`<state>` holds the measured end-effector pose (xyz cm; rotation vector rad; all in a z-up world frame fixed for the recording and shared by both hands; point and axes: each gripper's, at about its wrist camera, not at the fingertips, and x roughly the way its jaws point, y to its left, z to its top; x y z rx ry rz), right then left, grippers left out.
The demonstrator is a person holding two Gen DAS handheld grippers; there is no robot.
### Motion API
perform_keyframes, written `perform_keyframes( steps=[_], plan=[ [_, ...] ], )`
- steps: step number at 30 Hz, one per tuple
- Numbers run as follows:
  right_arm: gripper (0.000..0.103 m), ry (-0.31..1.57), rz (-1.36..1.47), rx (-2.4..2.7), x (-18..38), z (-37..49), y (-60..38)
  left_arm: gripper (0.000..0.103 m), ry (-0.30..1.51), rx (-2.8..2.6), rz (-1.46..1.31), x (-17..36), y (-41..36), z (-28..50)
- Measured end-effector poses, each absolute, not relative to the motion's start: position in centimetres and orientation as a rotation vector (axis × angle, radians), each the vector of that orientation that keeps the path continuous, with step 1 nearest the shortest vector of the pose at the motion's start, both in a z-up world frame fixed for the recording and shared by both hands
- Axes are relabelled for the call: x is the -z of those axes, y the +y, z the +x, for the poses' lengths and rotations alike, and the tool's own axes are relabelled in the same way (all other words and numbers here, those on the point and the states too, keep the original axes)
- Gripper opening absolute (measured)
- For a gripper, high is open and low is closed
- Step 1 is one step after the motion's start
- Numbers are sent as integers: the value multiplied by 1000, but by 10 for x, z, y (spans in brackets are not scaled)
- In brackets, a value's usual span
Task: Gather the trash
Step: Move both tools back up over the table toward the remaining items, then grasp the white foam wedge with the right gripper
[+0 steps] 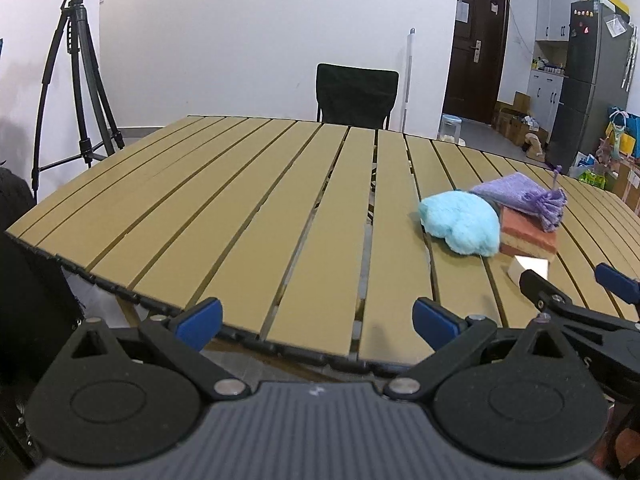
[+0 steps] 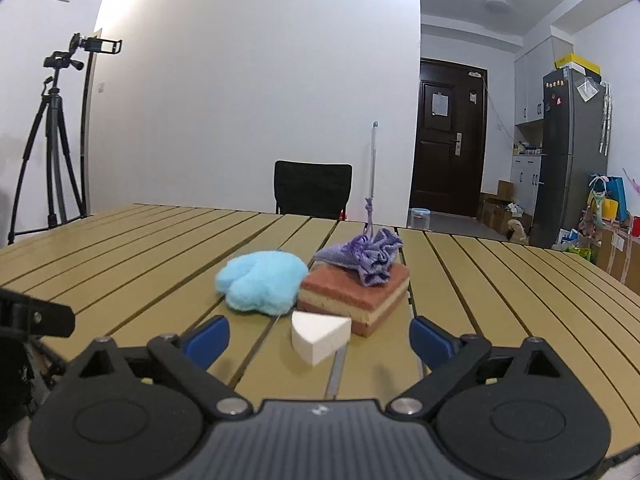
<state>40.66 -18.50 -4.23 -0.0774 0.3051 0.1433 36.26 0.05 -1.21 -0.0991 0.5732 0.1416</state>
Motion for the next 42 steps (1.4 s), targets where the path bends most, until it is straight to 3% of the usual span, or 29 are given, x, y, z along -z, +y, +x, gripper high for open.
perform_keyframes(
  steps=[11,13,15,28,42],
  plan=[
    [67,345,-50,-137,56,441,-181,103,574,-132,-88,10,0,398],
    [51,355,-47,-132,59,445,-181,103,579,-128,-92,11,-2,400],
    [43,365,-38,-127,61,448,-182,103,580,-119,-87,12,-4,401],
    [33,357,17,-154,63,443,-189,103,578,-111,-92,11,-15,413],
    [32,295,87,-84,42,421,-245,103,517,-77,-37,-1,-46,439]
  ],
)
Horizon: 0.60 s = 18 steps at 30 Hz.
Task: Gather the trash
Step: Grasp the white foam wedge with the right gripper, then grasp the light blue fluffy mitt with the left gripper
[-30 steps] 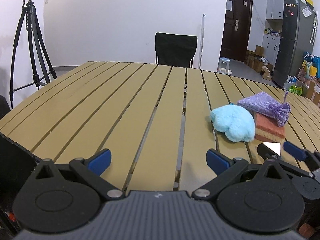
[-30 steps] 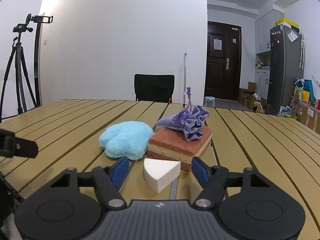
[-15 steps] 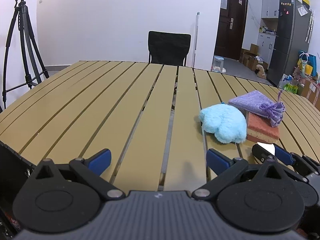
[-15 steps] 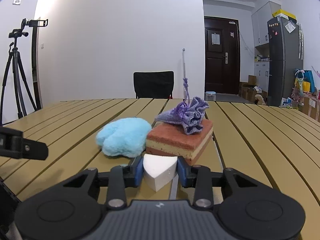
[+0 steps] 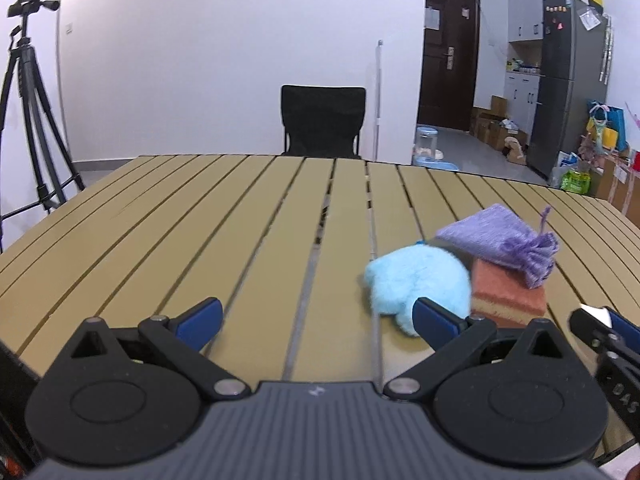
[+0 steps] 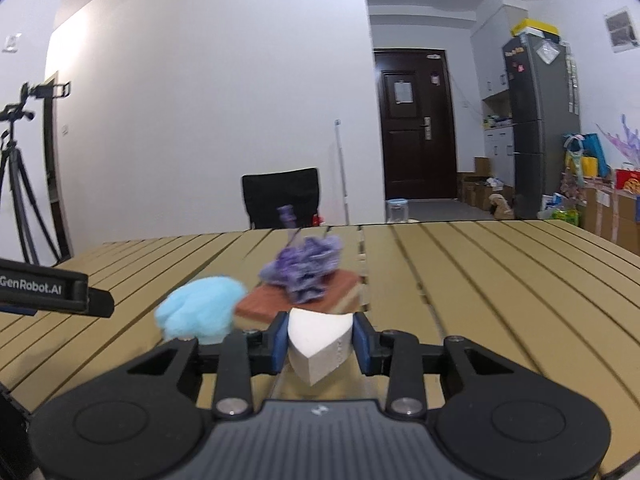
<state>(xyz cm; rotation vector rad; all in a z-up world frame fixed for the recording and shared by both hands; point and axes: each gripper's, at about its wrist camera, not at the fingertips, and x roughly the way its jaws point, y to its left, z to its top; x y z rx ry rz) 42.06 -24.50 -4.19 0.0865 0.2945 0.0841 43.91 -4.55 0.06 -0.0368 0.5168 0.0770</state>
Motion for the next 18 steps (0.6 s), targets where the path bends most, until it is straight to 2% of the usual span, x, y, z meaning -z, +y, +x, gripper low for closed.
perform_keyframes(
  steps=[18],
  plan=[
    [32,318,110,42,48,414,-312,103,566,7,-50,18,-99,493]
  ],
)
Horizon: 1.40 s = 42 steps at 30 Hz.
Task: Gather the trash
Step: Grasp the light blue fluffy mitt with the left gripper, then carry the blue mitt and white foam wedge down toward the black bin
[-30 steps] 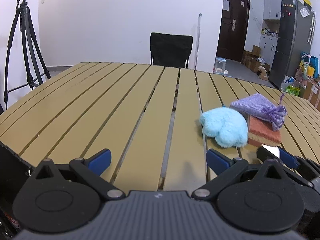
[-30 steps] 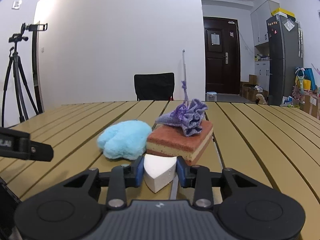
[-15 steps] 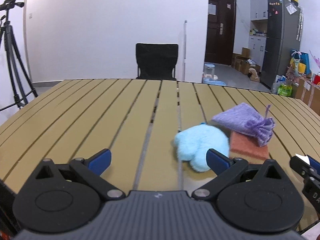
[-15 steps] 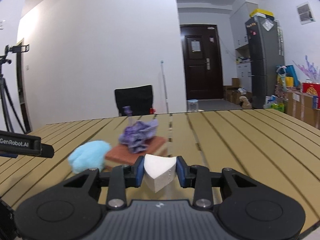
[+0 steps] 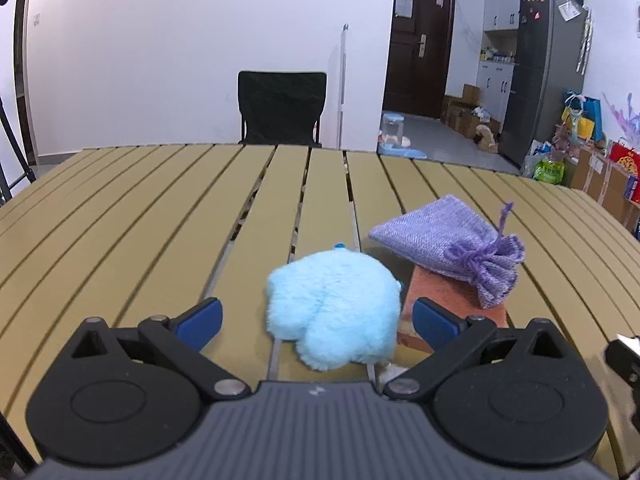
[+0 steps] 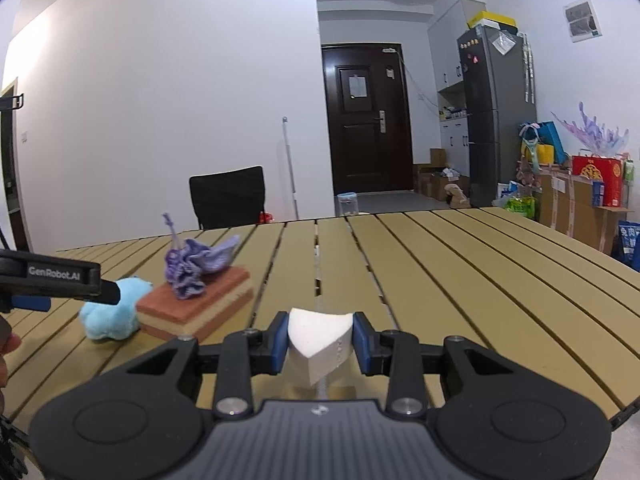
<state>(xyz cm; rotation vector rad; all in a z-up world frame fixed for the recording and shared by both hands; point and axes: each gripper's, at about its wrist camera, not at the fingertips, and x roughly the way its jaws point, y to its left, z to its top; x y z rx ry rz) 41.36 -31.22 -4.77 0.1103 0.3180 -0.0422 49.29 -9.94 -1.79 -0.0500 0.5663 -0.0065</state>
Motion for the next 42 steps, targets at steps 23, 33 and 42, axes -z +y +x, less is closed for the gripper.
perform_keyframes(
  steps=[23,33,42],
  plan=[
    [33,336,97,66,56,411,-311,71,649,3,-63,36,-99,527],
    [33,330,95,48,53,407,-311,68,601,-3,-65,30,-98,515],
    [33,311,95,30,48,392,-313,68,530,2,-87,11,-92,481]
  ],
)
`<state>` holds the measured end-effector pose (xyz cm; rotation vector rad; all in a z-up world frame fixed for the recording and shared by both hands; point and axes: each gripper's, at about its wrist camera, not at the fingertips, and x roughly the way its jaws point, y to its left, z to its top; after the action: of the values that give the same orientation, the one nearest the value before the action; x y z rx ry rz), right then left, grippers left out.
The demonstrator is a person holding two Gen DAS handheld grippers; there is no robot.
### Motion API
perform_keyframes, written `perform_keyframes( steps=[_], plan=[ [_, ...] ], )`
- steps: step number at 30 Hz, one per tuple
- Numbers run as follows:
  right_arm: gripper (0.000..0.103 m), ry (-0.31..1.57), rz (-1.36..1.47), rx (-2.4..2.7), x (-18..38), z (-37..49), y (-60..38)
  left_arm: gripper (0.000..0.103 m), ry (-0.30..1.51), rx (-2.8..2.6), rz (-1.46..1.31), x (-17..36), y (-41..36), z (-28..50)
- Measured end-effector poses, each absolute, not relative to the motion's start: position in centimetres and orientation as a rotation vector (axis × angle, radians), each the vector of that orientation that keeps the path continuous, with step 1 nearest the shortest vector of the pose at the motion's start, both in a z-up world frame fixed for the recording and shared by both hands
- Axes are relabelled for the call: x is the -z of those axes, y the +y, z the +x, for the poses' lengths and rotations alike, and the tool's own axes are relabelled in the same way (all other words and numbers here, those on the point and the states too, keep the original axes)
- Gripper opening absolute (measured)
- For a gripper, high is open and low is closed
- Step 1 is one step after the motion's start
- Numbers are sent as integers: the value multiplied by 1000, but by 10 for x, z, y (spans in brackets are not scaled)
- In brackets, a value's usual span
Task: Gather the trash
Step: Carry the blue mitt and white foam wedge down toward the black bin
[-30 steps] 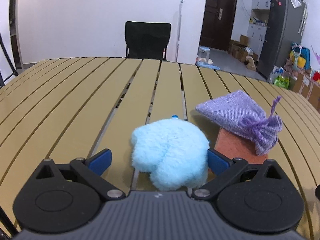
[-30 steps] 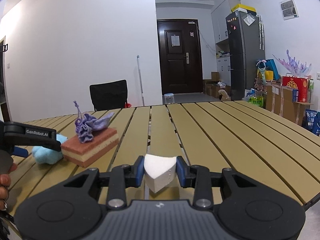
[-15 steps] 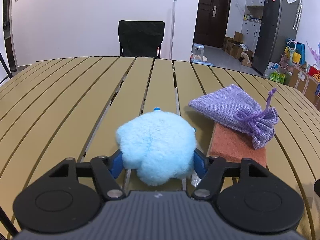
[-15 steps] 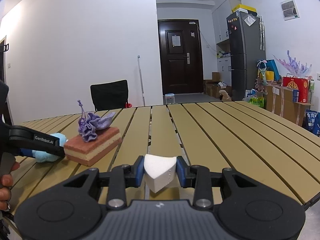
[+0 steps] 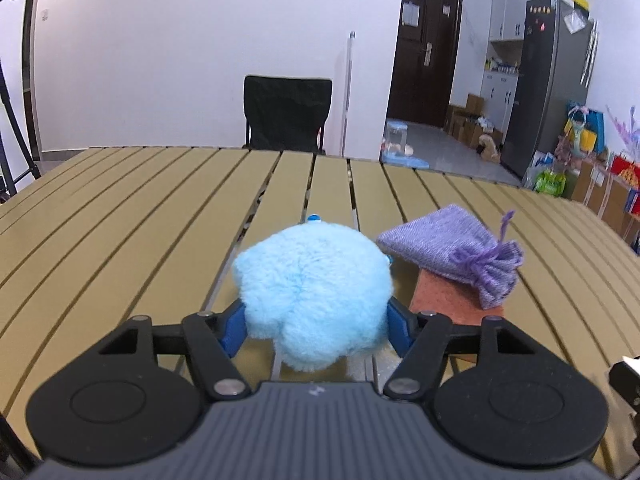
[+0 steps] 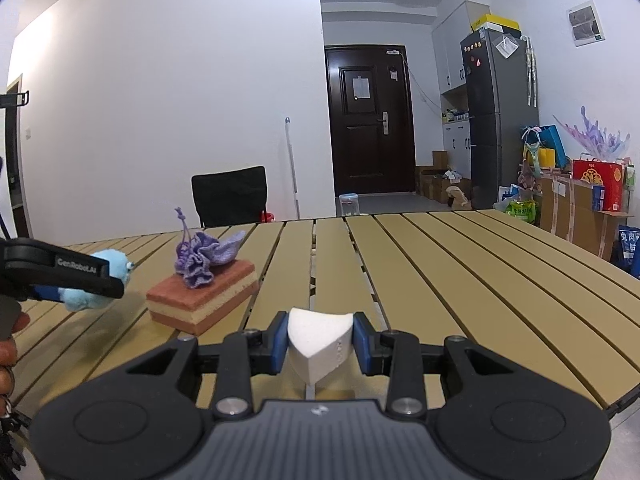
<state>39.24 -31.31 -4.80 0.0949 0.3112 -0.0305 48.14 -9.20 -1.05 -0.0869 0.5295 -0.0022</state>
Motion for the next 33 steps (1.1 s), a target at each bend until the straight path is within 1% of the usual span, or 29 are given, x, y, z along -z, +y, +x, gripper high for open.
perform_keyframes(
  steps=[10,17,33],
  plan=[
    [33,273,111,-11,30,364,-305,68,471,16,-75,-15,-88,424],
    [33,254,101,-34,17,333,-290,68,468,18,-61,-25,-79,384],
    [33,293,78,-105,14,259,-261,68,457,2,-25,-40,-62,293]
  ],
)
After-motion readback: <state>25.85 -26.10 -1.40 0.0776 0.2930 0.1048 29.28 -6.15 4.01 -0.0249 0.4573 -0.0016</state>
